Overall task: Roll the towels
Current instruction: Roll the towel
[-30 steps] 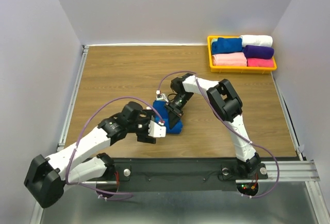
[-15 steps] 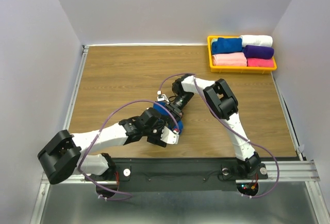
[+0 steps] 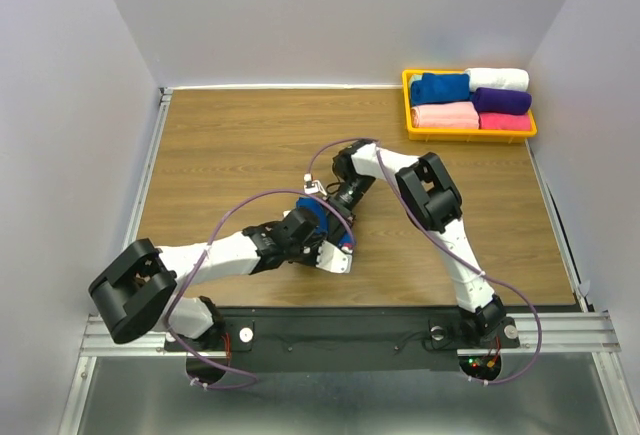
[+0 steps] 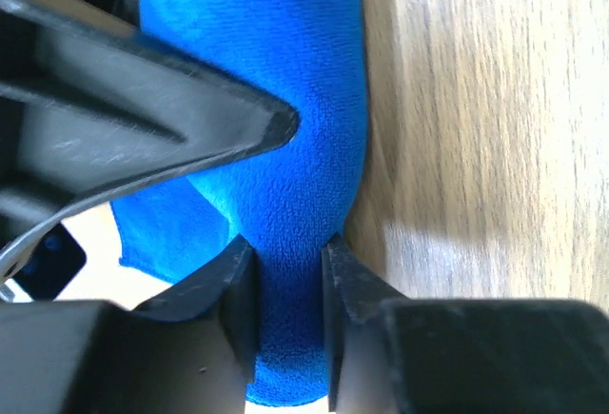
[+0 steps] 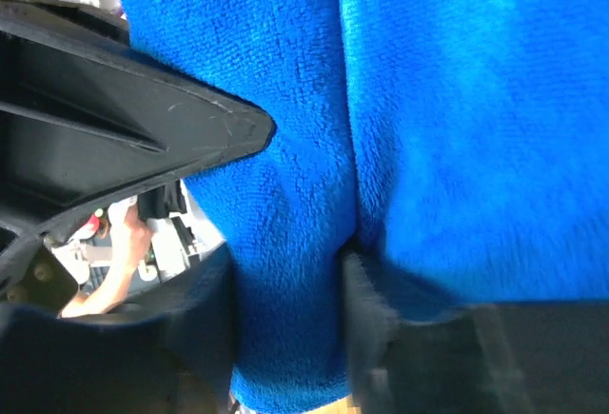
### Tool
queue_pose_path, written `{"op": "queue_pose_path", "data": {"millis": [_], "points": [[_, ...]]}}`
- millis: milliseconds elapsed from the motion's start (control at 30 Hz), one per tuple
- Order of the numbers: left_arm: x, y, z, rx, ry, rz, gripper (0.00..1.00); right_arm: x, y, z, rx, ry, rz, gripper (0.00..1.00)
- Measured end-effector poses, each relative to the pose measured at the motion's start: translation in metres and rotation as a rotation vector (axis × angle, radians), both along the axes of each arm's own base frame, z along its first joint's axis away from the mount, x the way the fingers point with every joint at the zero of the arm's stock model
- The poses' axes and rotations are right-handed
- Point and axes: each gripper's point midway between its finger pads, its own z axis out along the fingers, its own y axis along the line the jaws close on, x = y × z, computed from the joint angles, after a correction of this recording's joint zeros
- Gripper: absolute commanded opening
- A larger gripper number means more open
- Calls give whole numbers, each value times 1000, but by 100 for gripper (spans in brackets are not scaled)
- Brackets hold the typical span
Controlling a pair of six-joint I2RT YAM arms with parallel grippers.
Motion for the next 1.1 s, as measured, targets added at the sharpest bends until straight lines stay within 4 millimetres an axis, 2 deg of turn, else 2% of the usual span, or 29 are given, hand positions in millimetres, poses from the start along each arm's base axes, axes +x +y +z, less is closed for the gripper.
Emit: {"op": "queue_pose_path", "data": {"millis": [67, 167, 200, 333, 467, 600, 633, 667, 767, 900, 1000, 1100], "points": [[-1, -1, 0, 6, 25, 14, 20, 7, 0, 3, -9, -17, -7, 57], [-4, -1, 1, 9, 62, 30, 15, 22, -1, 10, -12, -42, -34, 78], [-6, -2, 0, 11, 76, 34, 14, 37, -4, 13, -13, -67, -64, 82], [-8, -4, 0, 18, 134, 48, 11, 79, -18, 25, -22, -126, -165, 85], [-5, -2, 1, 5, 222, 80, 9, 116, -41, 34, -45, -185, -280, 86], [3, -3, 3, -29, 351, 118, 9, 141, -64, 58, -50, -255, -406, 86], [7, -2, 4, -39, 401, 132, 9, 143, -66, 60, -53, -260, -421, 87], [10, -2, 4, -45, 430, 141, 9, 149, -75, 78, -38, -312, -456, 87], [20, 0, 3, -71, 571, 172, 9, 152, -89, 110, -12, -443, -502, 87], [32, 1, 3, -119, 768, 193, 9, 138, -101, 148, 18, -621, -514, 87], [37, 3, 4, -159, 909, 201, 9, 130, -106, 162, 19, -749, -488, 87], [42, 6, 2, -181, 1016, 212, 11, 123, -107, 161, 2, -846, -447, 87]]}}
